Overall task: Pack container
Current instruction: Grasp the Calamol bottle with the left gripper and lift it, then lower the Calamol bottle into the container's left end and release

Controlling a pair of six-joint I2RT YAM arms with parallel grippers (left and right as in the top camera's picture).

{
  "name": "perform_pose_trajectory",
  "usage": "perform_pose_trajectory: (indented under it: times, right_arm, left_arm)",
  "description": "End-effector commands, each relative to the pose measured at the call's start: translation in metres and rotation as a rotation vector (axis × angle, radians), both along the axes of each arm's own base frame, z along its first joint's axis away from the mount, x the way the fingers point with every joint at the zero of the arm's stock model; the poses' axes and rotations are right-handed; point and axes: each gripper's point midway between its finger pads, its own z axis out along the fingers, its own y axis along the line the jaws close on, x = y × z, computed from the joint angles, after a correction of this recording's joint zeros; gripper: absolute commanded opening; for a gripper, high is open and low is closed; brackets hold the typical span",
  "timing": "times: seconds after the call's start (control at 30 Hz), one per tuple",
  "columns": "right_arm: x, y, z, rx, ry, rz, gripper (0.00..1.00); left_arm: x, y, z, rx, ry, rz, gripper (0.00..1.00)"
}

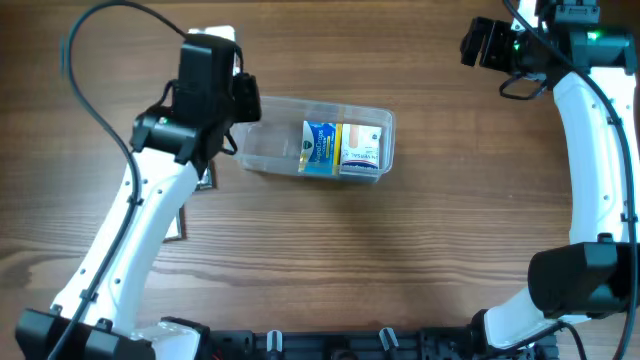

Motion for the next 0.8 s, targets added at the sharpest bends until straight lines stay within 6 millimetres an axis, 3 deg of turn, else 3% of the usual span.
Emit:
perform_pose_trajectory:
  times: [0.0, 0.4, 0.77]
  right_arm:
    - [0.001, -0.001, 0.004, 0.005, -0.010, -0.012, 1.00]
    - [0.001, -0.001, 0.004, 0.004, -0.010, -0.011, 1.00]
    - [0.001, -0.001, 0.004, 0.005, -0.010, -0.011, 1.00]
  left_arm:
    - [0.003, -0.003, -0.009, 0.043, 0.021, -0.044, 0.27]
    - [0.013, -0.005, -0.060, 0.108, 0.141, -0.081, 0.34]
    - [0.021, -0.007, -0.120, 0.157, 0.263, -0.108, 0.31]
